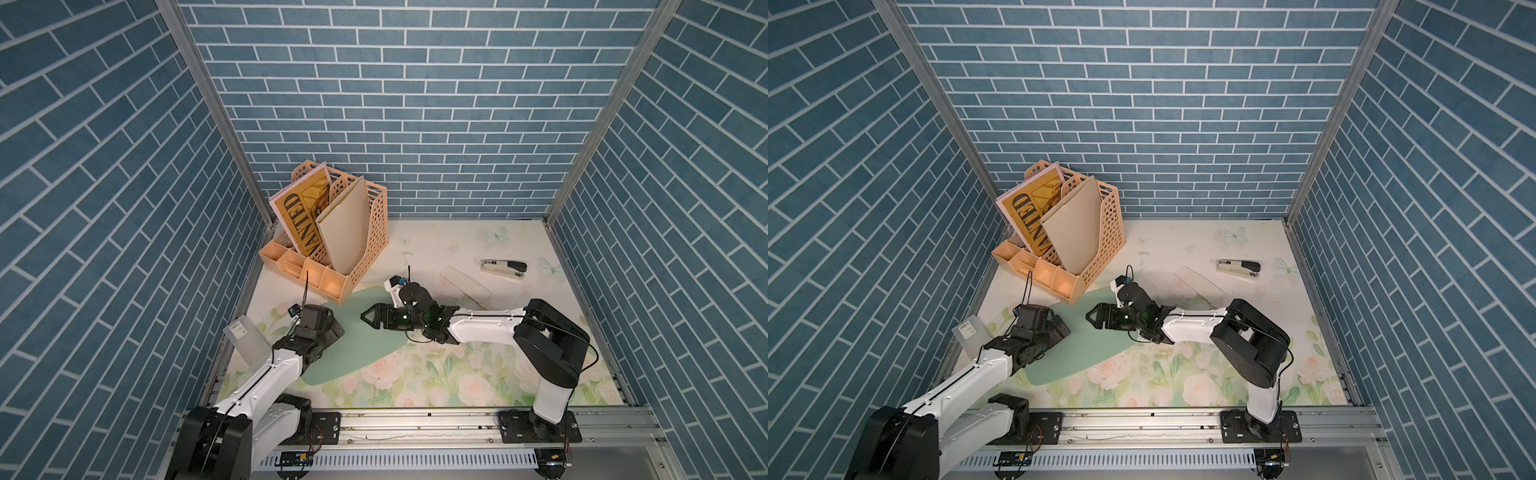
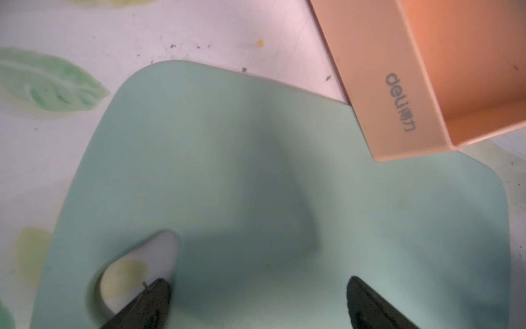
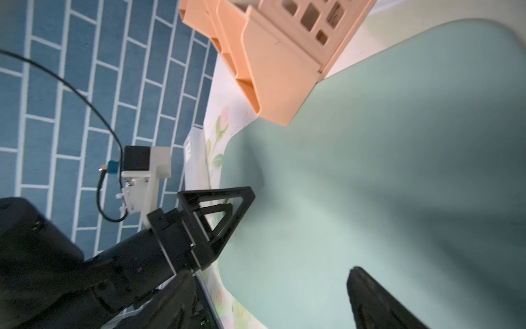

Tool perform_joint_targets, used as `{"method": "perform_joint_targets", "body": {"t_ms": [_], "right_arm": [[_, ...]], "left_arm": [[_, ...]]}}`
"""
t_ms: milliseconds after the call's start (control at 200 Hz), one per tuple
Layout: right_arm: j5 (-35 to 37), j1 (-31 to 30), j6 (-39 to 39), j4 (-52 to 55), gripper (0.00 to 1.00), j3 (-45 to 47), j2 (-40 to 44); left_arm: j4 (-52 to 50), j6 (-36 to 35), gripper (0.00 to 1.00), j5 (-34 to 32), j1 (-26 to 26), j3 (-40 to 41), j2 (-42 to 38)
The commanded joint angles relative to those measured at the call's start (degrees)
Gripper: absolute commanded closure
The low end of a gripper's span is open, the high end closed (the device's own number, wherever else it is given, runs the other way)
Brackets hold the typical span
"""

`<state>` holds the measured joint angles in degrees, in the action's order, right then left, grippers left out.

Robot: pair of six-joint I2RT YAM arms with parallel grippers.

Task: Align the knife with the edge of the cutting board
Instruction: Move the work surface to the center of the board.

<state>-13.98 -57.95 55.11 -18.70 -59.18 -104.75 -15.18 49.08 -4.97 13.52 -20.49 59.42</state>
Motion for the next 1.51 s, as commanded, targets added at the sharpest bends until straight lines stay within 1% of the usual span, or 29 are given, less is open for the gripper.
{"method": "perform_joint_targets", "body": {"t_ms": [0,180,250,375,390,530,735,780,835,880,930,995,1100,1175,1235,1320,1350,1385,1500], "right_arm": [[9.0,1.5,-6.1,13.5,0.12,-2.4,0.8],[15.7,2.1,-8.0,19.2,0.12,-1.0,-0.2],[16.4,2.2,-8.0,19.3,0.12,0.0,-0.7],[10.1,2.2,-6.7,16.0,0.12,0.6,-3.1],[7.9,2.2,-6.4,15.3,0.12,0.7,-3.3],[-2.2,2.1,-1.6,6.9,0.13,2.4,-3.9],[-6.5,2.3,-0.2,5.1,0.13,0.0,-3.1],[-5.7,2.4,-0.9,5.7,0.13,-0.4,-2.5],[-2.6,2.8,-2.8,7.8,0.13,-0.8,-1.5],[0.9,3.4,-4.7,11.0,0.13,-1.4,-0.9],[6.4,4.1,-6.8,15.0,0.13,-2.0,-0.3],[11.5,5.2,-7.8,17.8,0.13,-1.3,0.3],[14.6,7.0,-7.6,18.9,0.12,1.0,1.0],[15.0,7.5,-6.5,17.4,0.13,3.1,1.5],[14.0,7.4,-6.3,16.6,0.13,3.6,0.9],[10.3,7.1,-6.0,15.3,0.13,3.2,-0.6],[10.0,6.9,-6.0,14.5,0.13,3.0,-1.1],[7.5,6.7,-6.0,13.7,0.13,2.8,-1.6],[5.0,6.5,-5.7,11.8,0.13,2.4,-2.4]], "left_arm": [[-5.2,2.4,0.0,11.5,0.7,4.1,2.1],[-5.5,2.4,0.0,11.7,0.7,4.2,1.1],[-5.5,2.4,0.0,11.7,0.7,4.3,1.0],[-5.0,2.4,0.0,12.0,0.7,4.6,1.0],[-5.0,2.4,0.0,12.2,0.7,4.6,1.0],[-5.0,2.3,0.0,12.4,0.7,4.6,1.0],[-4.1,1.9,0.0,13.5,0.7,5.0,1.0],[-4.2,1.9,0.0,13.5,0.7,5.1,0.8],[-4.2,1.8,0.0,13.6,0.7,5.0,0.5],[-4.4,1.9,0.0,13.7,0.7,5.1,0.1],[-4.5,1.9,0.0,13.8,0.7,5.2,-0.4],[-4.6,1.9,0.0,13.9,0.7,5.2,-0.9],[-4.7,1.7,0.01,14.3,0.7,5.5,-1.3],[-4.5,1.9,0.01,14.7,0.7,5.8,-1.6],[-3.8,1.8,0.0,15.9,0.7,6.3,-1.6],[-3.0,2.1,0.0,17.7,0.7,6.6,-1.6],[-3.0,2.1,0.0,18.0,0.8,6.5,-1.6],[-3.3,2.0,0.0,17.9,0.8,6.4,-1.7],[-3.9,1.4,0.0,18.1,0.8,6.1,-2.5]]}}
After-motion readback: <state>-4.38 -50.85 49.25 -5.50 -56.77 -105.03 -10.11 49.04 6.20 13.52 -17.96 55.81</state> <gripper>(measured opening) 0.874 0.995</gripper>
